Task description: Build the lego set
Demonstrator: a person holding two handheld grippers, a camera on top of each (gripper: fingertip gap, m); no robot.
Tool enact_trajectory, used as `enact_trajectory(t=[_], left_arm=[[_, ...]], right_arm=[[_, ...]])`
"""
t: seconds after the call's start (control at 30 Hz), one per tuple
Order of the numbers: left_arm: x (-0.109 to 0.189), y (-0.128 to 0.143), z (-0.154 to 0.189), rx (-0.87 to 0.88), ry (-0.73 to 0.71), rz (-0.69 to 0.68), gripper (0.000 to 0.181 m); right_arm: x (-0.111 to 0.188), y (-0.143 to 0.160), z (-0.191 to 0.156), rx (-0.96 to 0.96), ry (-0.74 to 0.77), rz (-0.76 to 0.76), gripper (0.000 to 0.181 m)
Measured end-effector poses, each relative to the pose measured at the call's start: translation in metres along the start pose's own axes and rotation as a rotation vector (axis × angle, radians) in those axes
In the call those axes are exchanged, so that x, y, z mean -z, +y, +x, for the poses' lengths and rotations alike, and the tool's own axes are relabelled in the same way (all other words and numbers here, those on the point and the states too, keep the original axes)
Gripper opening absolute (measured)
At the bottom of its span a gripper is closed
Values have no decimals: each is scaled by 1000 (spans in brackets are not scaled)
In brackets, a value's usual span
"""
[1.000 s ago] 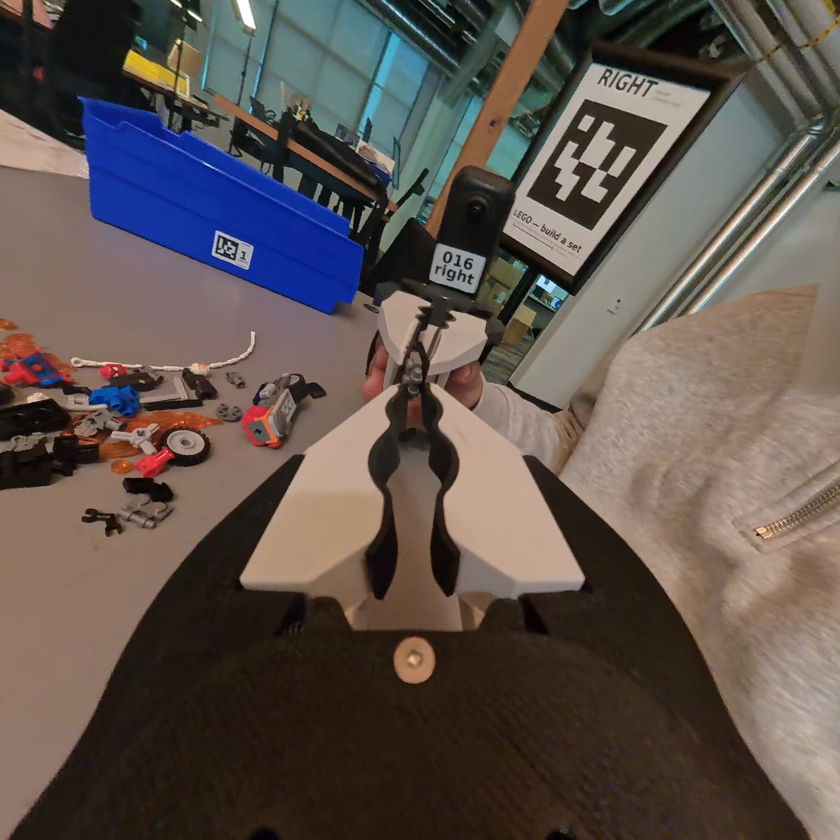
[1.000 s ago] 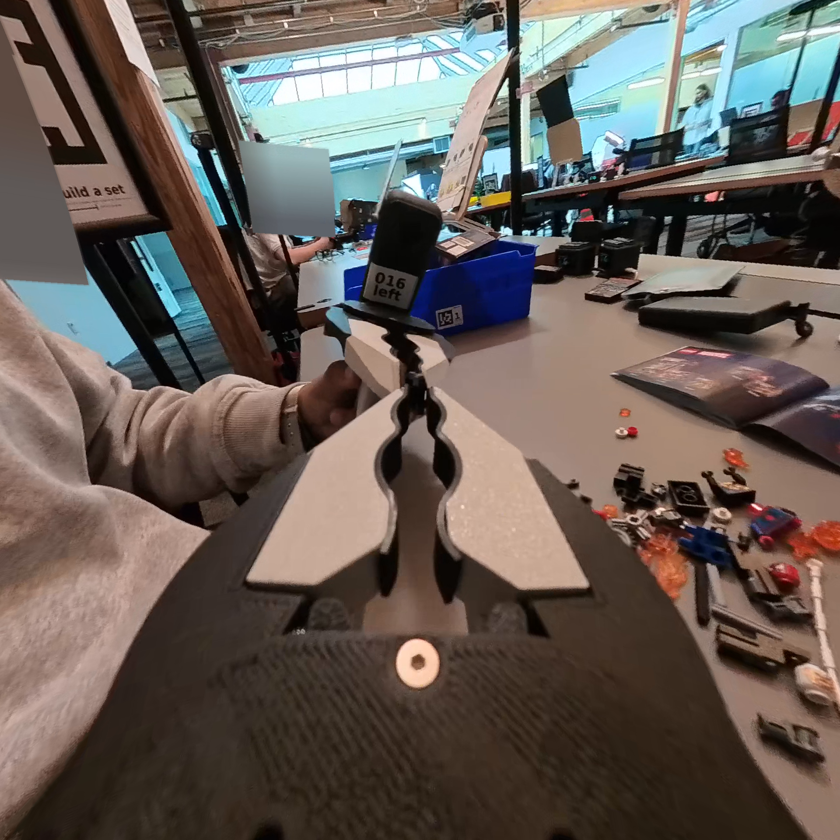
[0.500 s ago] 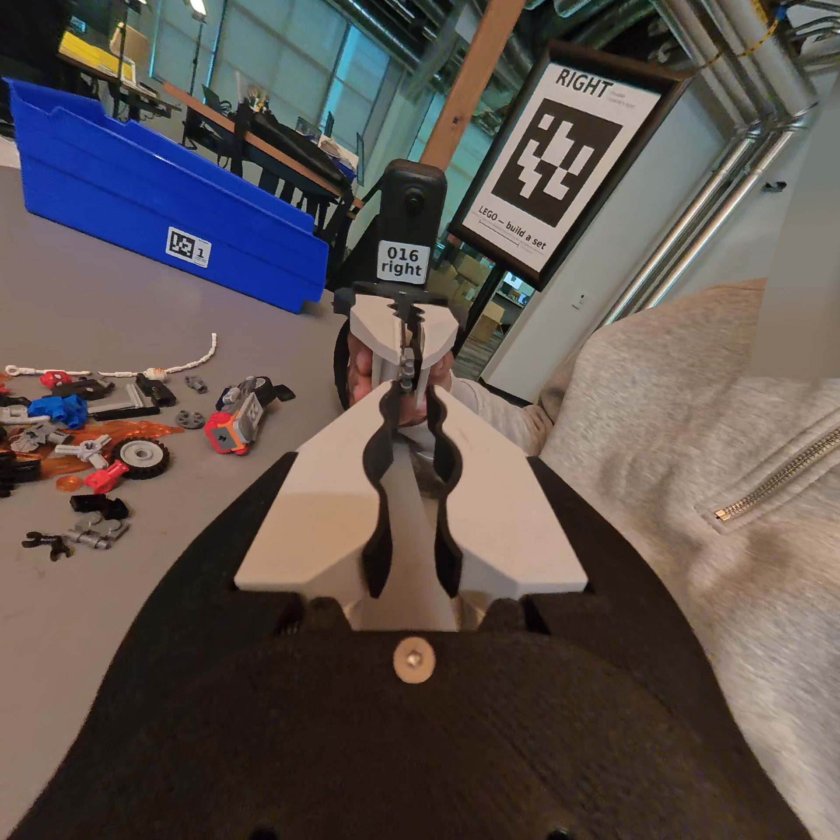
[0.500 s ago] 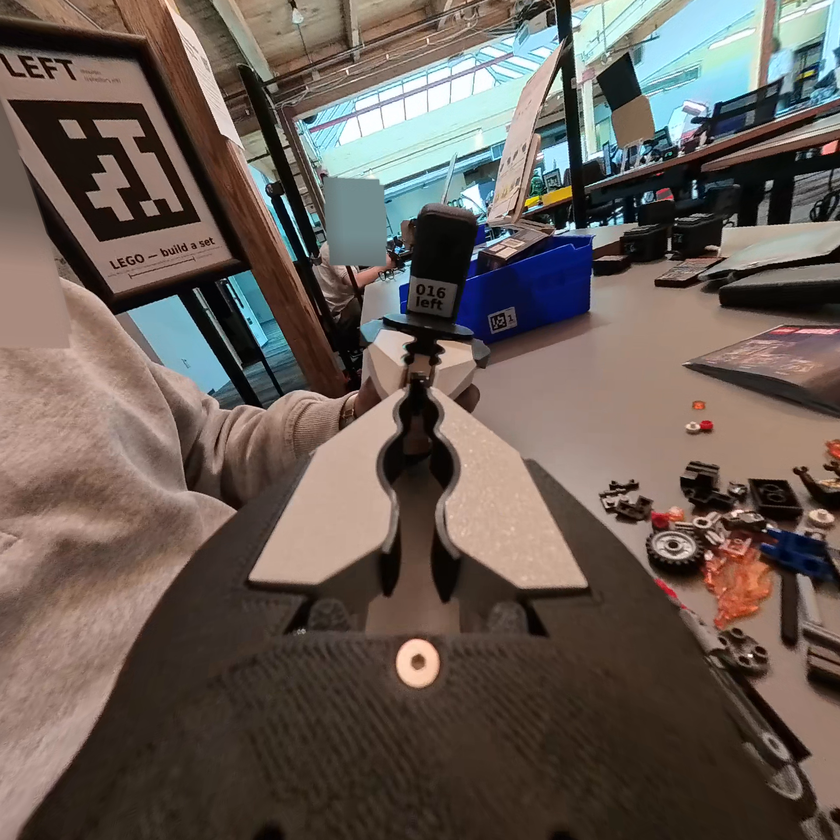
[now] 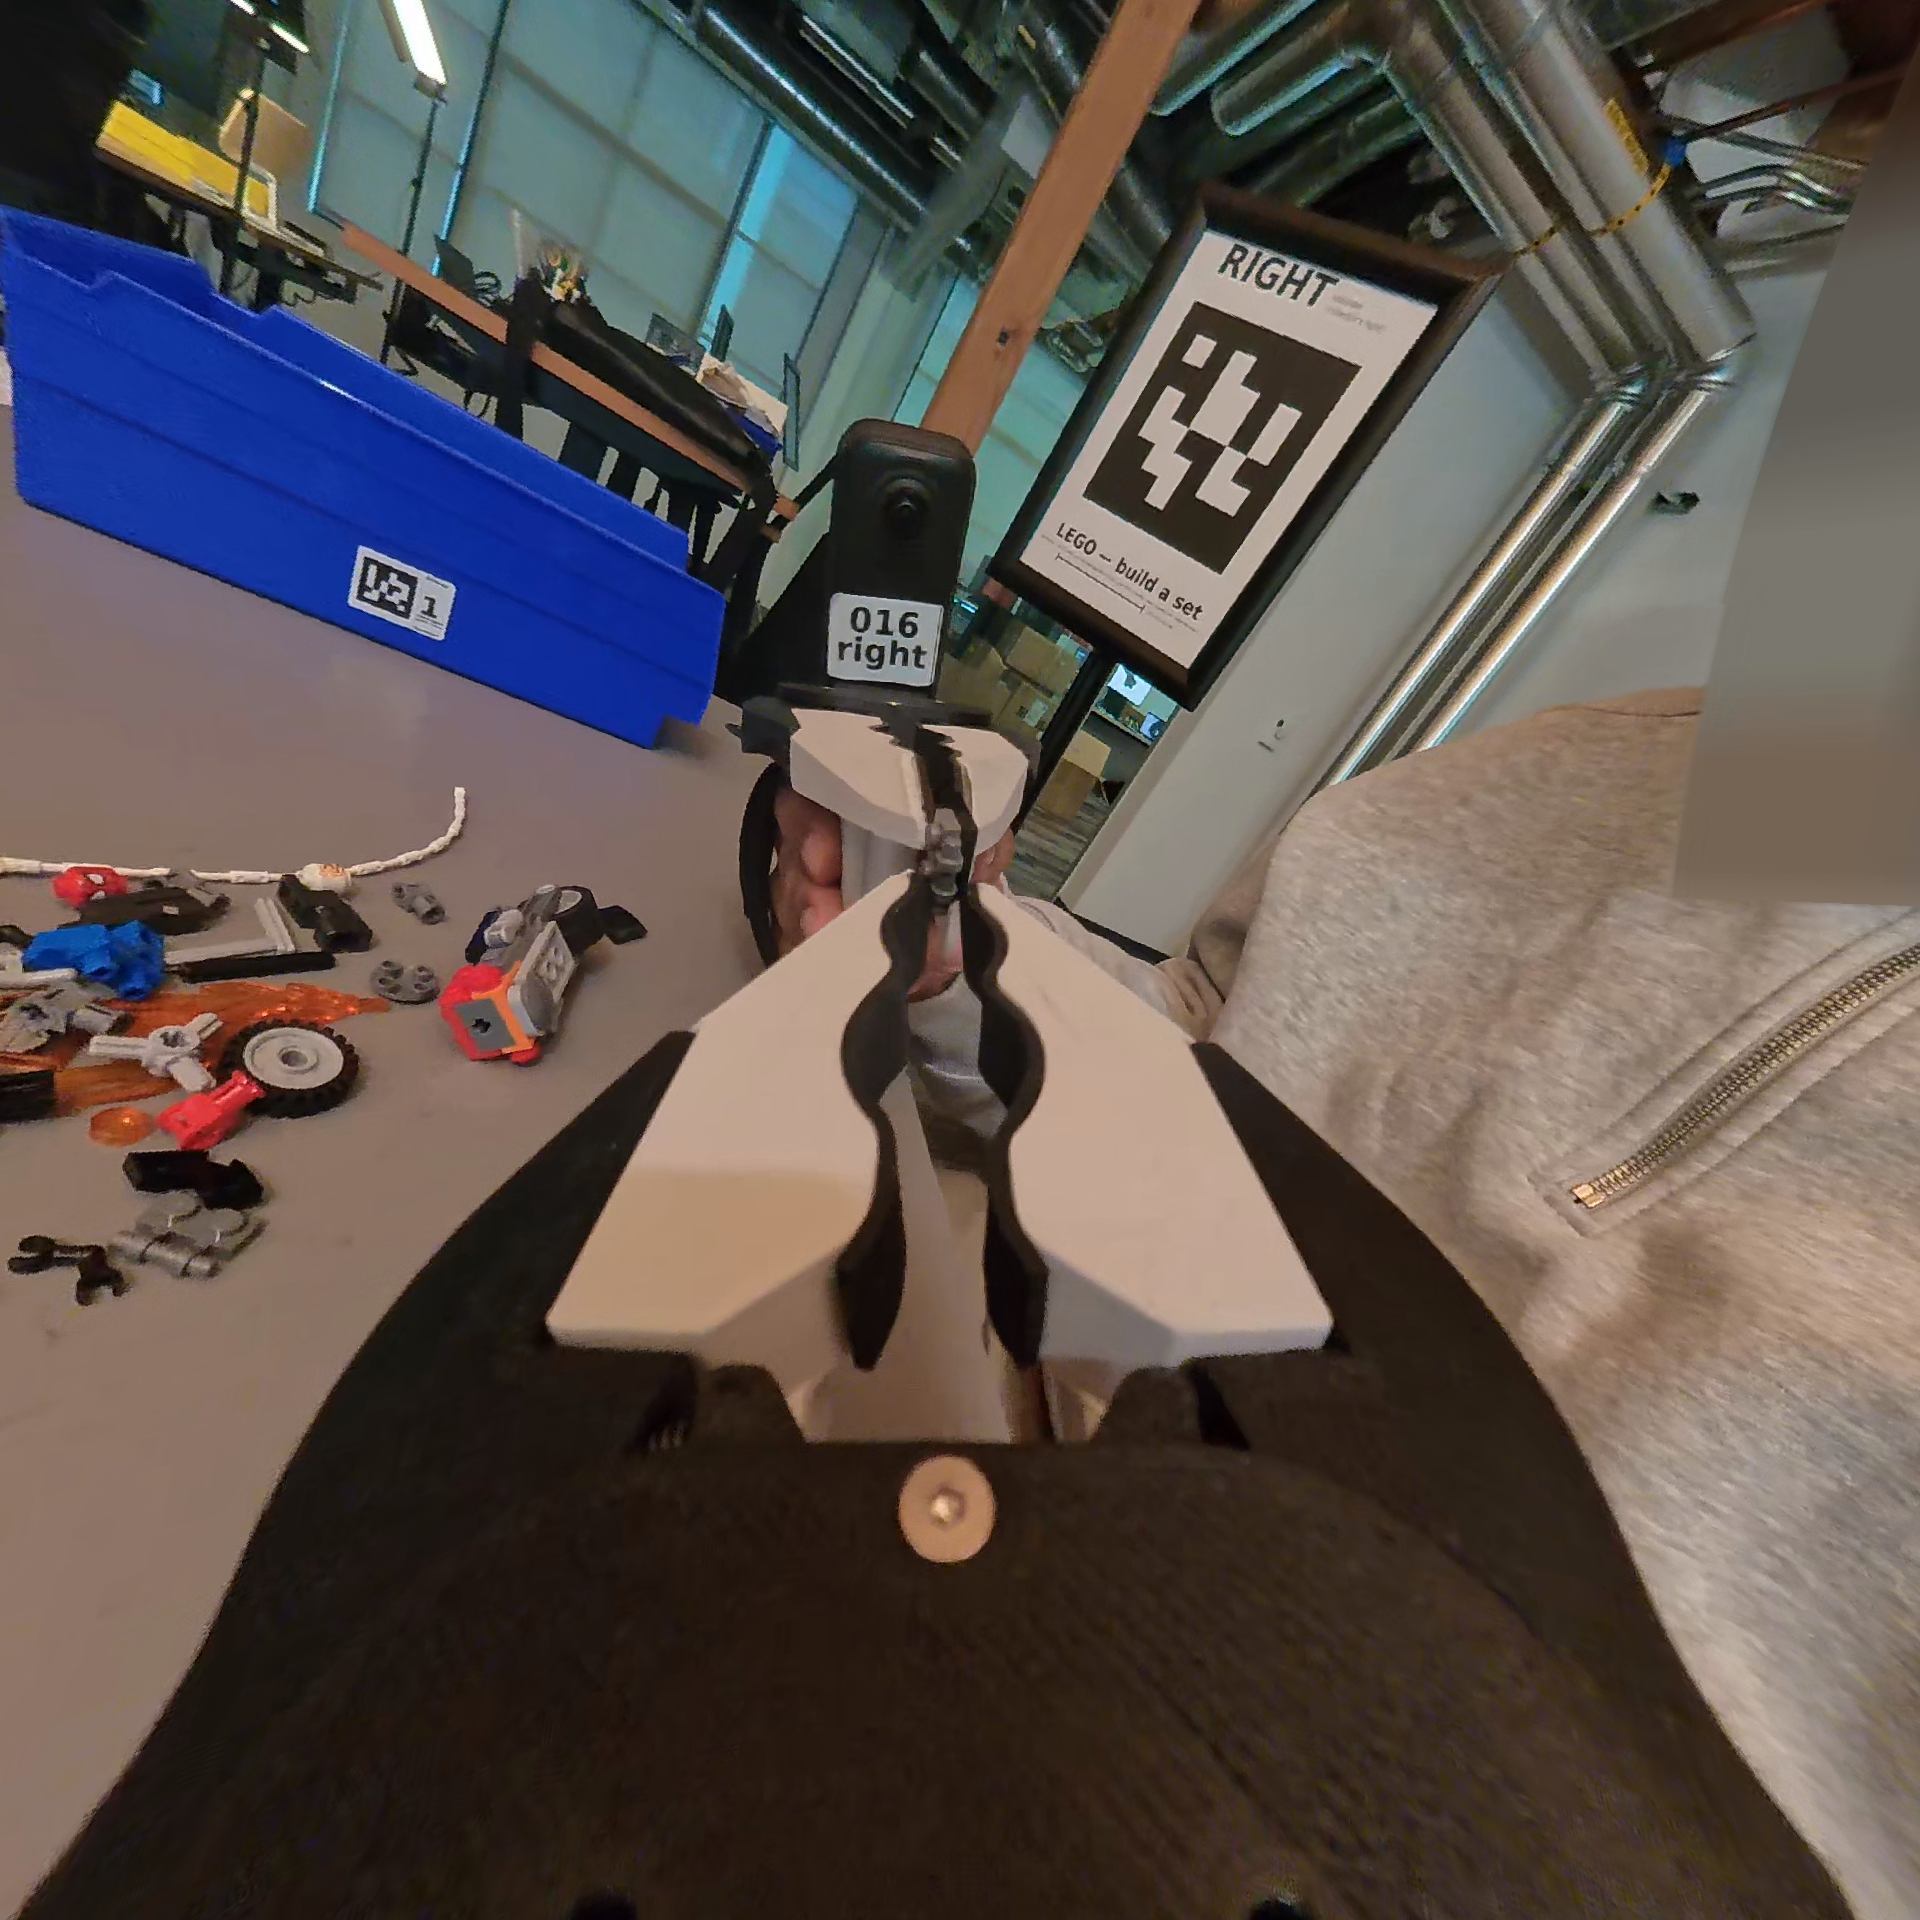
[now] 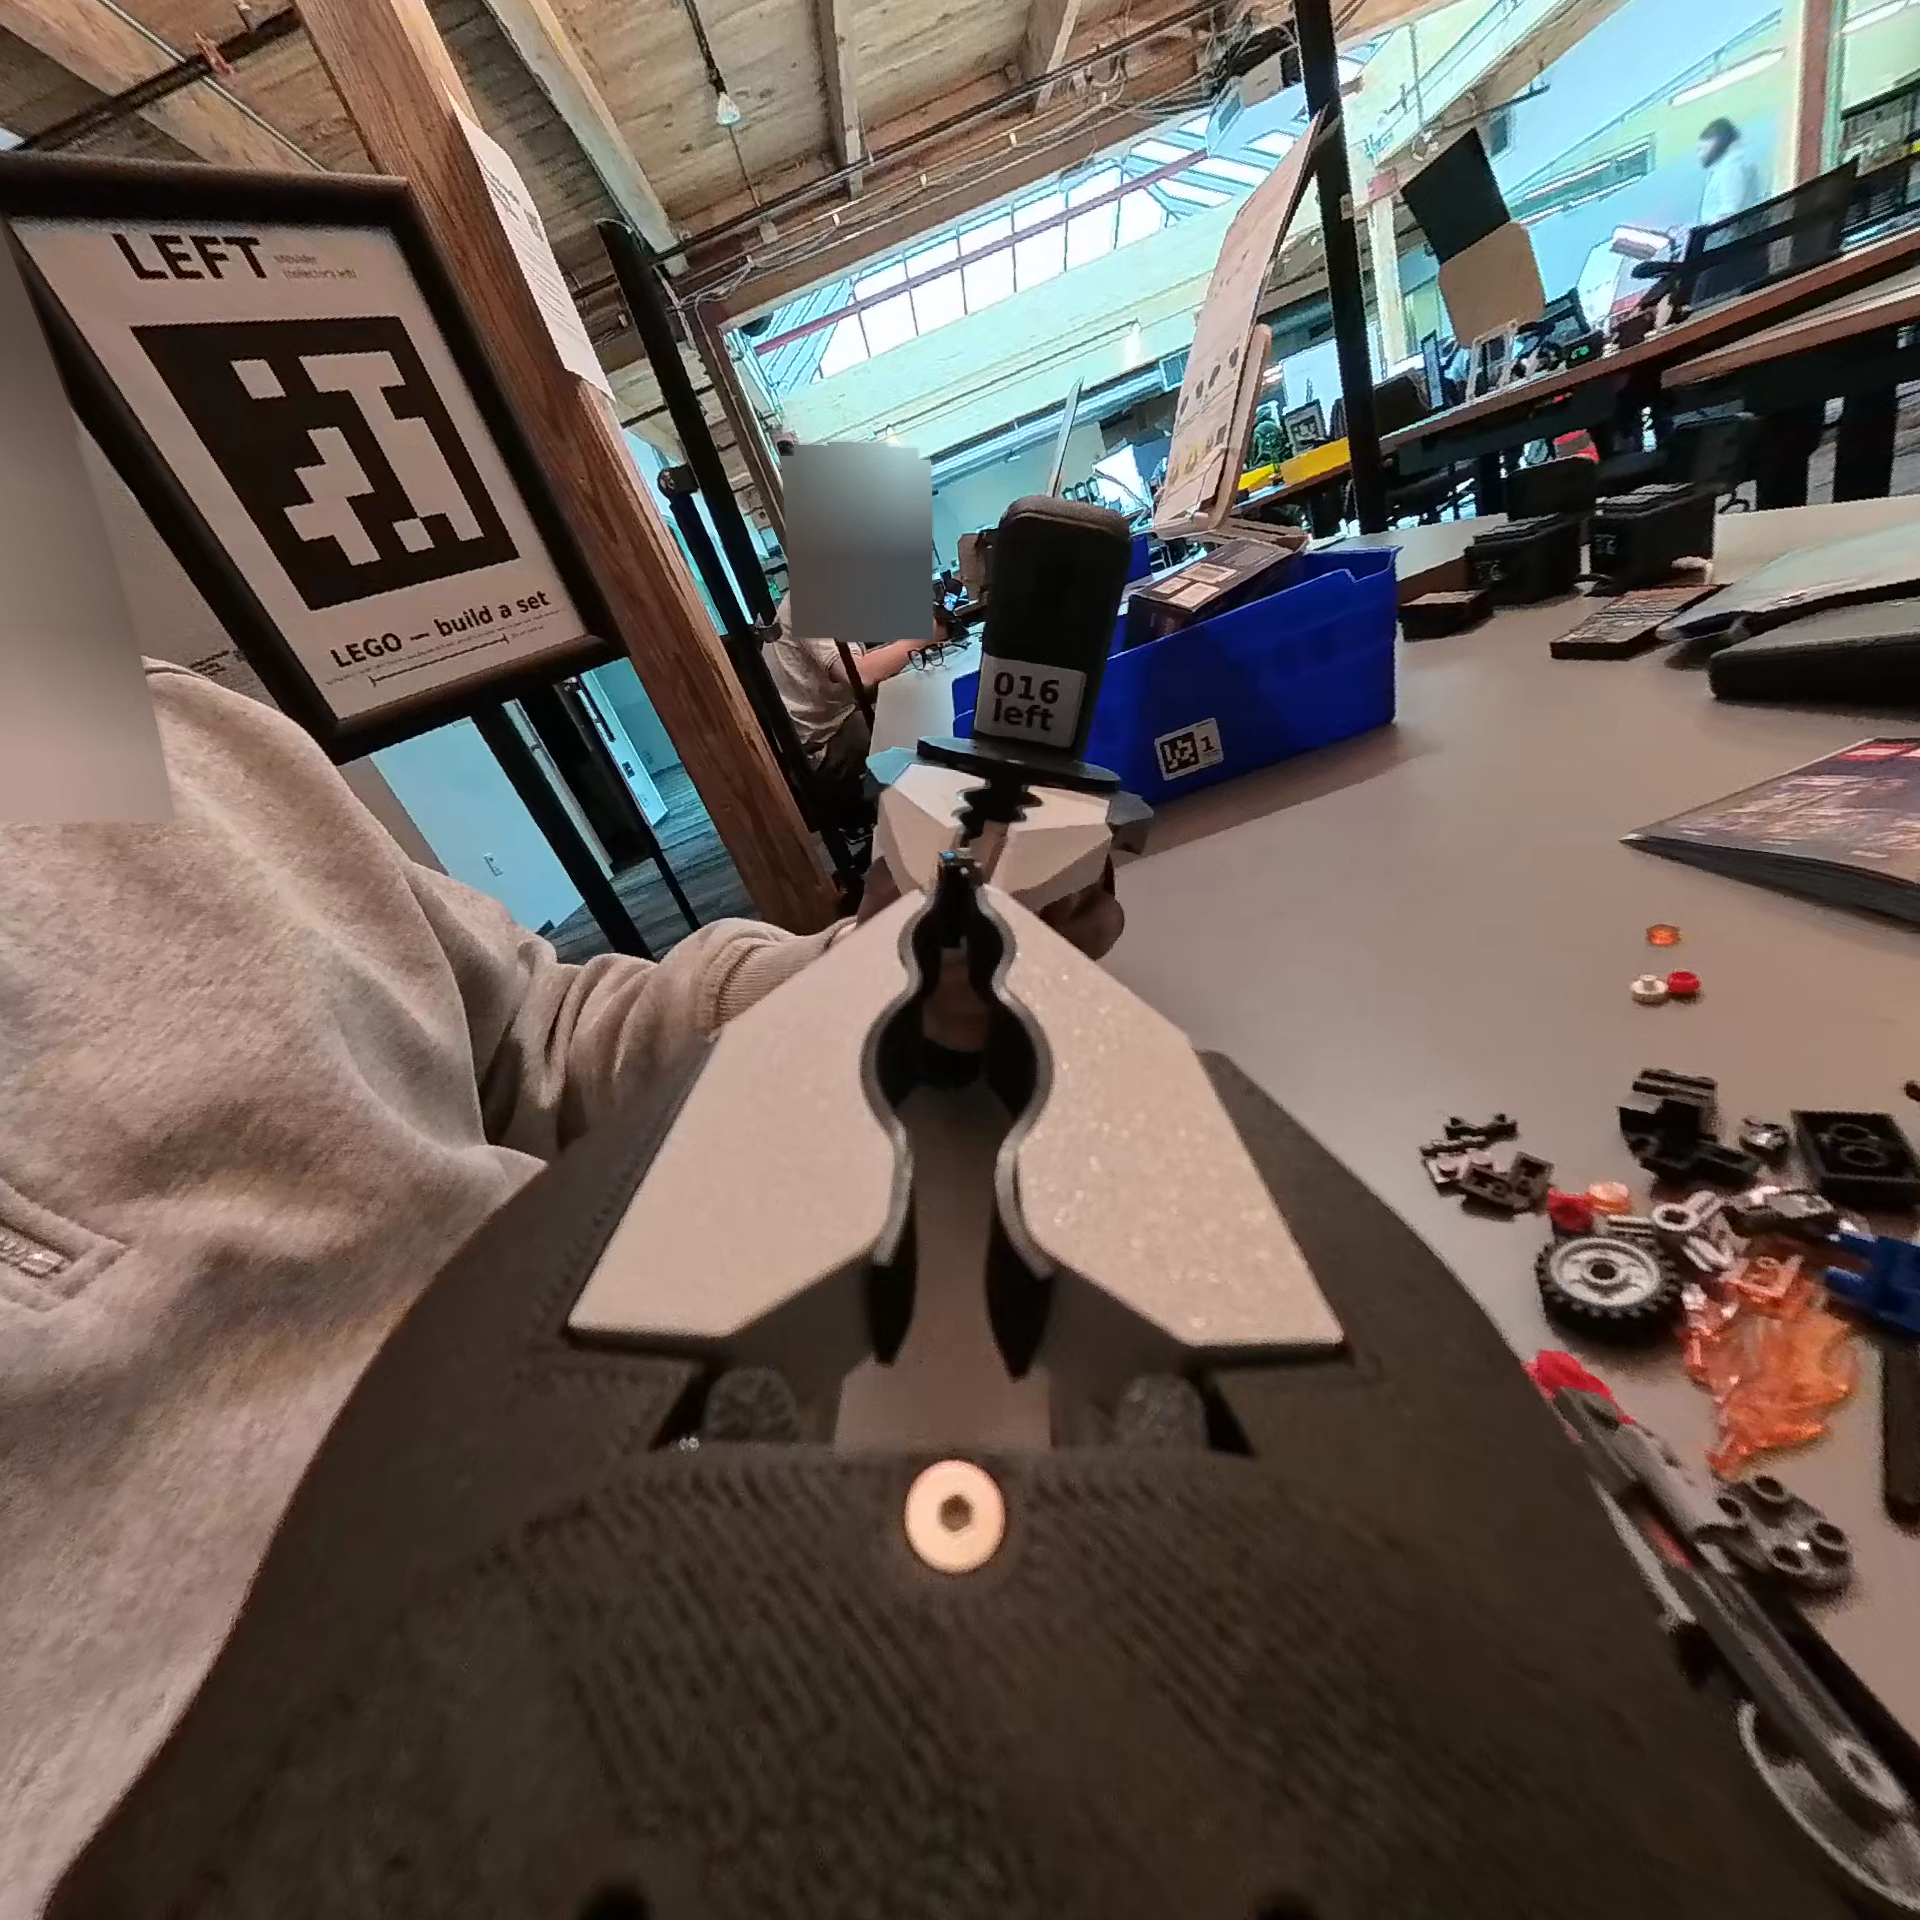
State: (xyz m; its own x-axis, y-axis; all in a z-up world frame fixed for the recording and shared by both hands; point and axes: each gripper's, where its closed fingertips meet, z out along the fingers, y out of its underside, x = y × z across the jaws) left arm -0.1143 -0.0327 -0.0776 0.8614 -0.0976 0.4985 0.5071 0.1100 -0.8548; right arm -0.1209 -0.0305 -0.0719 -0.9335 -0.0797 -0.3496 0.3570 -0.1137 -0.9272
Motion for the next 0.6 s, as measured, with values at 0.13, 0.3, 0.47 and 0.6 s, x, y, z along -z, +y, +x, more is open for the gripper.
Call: enact_trajectory(t=[0.13, 0.3, 0.47, 0.6], left_arm=[[1, -2, -1, -9, -7, 13, 3], [3, -5, -2, -22, -21, 26, 2], [4, -2, -4, 12, -19, 8, 1], [6, 1, -13, 26, -64, -11, 0]], right_arm=[[0, 0, 1, -6, 3, -2, 1], [-2, 2, 3, -26, 5, 6, 1], [-3, 5, 4, -5, 21, -19, 1], [-4, 9, 8, 11, 48, -35, 2]])
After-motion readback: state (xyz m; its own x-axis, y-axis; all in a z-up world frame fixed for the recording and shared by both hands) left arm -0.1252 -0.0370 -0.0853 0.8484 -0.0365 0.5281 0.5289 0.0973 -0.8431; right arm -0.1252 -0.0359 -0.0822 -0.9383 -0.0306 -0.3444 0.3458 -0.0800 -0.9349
